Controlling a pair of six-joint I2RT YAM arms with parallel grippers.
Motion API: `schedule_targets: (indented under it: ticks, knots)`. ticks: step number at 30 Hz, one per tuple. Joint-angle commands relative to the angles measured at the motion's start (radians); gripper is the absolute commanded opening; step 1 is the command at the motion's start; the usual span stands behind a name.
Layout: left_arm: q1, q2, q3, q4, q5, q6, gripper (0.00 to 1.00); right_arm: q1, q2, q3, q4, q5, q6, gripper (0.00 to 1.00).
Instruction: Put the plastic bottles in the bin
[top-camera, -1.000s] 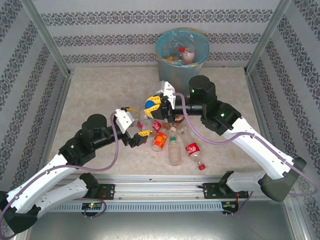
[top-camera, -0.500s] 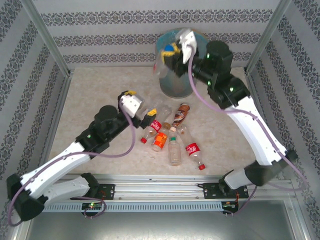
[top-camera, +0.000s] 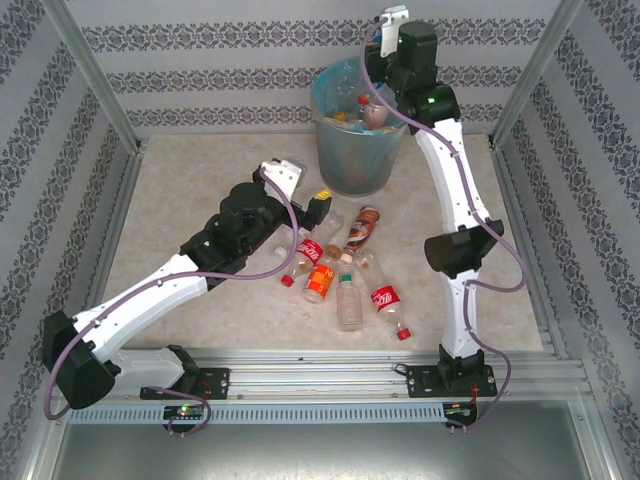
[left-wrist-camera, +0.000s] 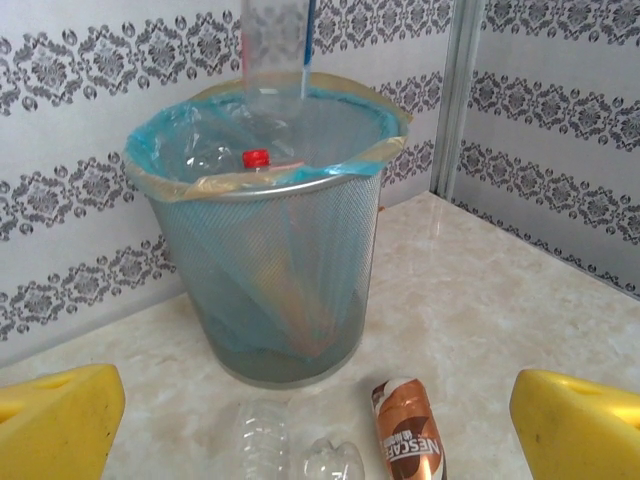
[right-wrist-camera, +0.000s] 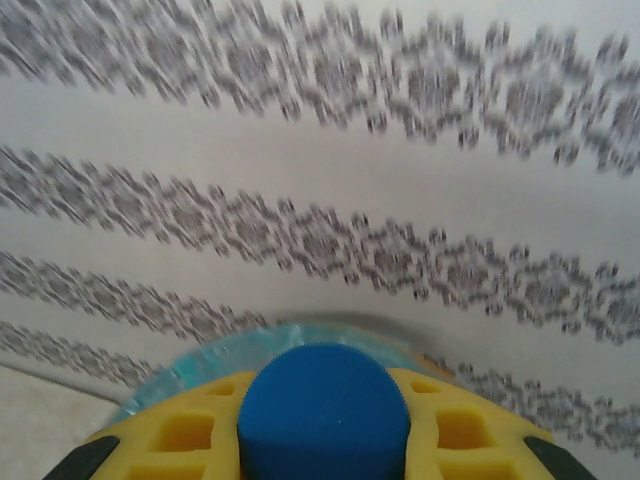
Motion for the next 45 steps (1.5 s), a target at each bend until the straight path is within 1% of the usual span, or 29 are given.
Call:
schedule_targets:
  ticks: [1,7,12,14,23,30,32,33,35,37,38,39,43,45]
  knots:
    - [0.010,-0.061,-0.024,-0.060,-0.027,-0.041,0.99,-0.013,0.029,0.015,-0.051,0.012,0.028,0.00]
    - [0.013,-0.103,-0.055,-0.103,-0.043,-0.048,0.99,-0.010,0.029,-0.100,-0.078,-0.002,0.051,0.00]
    - [0.013,-0.114,-0.071,-0.108,-0.039,-0.062,0.99,-0.011,0.031,-0.177,-0.101,-0.012,0.048,0.00]
    - [0.013,-0.115,-0.076,-0.106,-0.036,-0.068,0.99,-0.012,0.042,-0.196,-0.107,-0.015,0.044,0.01]
    - [0.013,-0.121,-0.088,-0.119,-0.028,-0.081,0.99,-0.023,0.124,-0.189,-0.136,-0.036,0.049,0.08]
    - [0.015,-0.135,-0.101,-0.127,-0.041,-0.082,0.99,-0.032,0.176,-0.146,-0.150,-0.065,0.071,0.14]
    - [0.015,-0.135,-0.105,-0.126,-0.046,-0.078,0.99,-0.032,0.181,-0.125,-0.155,-0.072,0.074,0.19]
    - [0.015,-0.134,-0.106,-0.123,-0.046,-0.077,0.99,-0.032,0.181,-0.114,-0.160,-0.077,0.077,0.24]
    - [0.015,-0.128,-0.103,-0.120,-0.045,-0.075,1.00,-0.030,0.175,-0.083,-0.172,-0.089,0.085,0.41]
    - [0.015,-0.116,-0.096,-0.118,-0.036,-0.075,1.00,-0.024,0.154,-0.060,-0.176,-0.090,0.087,0.54]
    - [0.015,-0.112,-0.092,-0.116,-0.033,-0.076,1.00,-0.022,0.138,-0.057,-0.172,-0.088,0.087,0.58]
    - [0.015,-0.105,-0.089,-0.113,-0.030,-0.075,1.00,-0.018,0.123,-0.057,-0.164,-0.088,0.085,0.60]
    - [0.015,-0.071,-0.068,-0.105,-0.018,-0.072,1.00,-0.006,0.059,-0.053,-0.131,-0.092,0.079,0.62]
    - [0.016,-0.053,-0.056,-0.104,-0.007,-0.073,1.00,-0.001,0.044,-0.045,-0.120,-0.101,0.075,0.61]
